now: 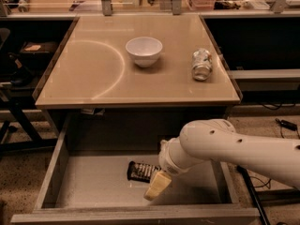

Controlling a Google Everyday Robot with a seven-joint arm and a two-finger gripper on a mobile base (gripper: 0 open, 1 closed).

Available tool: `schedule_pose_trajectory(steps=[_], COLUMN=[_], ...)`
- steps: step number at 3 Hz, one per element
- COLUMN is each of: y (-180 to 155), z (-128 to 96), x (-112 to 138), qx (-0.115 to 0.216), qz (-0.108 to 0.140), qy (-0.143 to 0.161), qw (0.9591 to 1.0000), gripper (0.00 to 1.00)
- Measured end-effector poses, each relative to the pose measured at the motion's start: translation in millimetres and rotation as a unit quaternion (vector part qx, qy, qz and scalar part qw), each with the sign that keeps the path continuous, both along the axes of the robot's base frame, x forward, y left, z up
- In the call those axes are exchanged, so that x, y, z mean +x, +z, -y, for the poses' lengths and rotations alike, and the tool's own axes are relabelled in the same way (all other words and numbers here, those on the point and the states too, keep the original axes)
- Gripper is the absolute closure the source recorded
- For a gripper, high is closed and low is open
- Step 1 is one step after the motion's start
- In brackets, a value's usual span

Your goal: Pick rxbar chocolate from top drawer and place on counter

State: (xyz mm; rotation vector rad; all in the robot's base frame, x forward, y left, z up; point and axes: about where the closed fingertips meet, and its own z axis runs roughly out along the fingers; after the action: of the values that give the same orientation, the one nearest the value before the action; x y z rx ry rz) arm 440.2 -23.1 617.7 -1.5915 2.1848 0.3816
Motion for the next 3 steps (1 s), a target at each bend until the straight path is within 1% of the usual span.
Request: schedule_pose_trajectory(steps=[2,3], y=[-18,-22], z=[-13,-15], x=[0,-2], qx=[0.015,0.022], qz=[-0.009,-0.018], qy=[0.001,0.004], qw=[0.9998,0.9996], gripper=[0.0,0.18])
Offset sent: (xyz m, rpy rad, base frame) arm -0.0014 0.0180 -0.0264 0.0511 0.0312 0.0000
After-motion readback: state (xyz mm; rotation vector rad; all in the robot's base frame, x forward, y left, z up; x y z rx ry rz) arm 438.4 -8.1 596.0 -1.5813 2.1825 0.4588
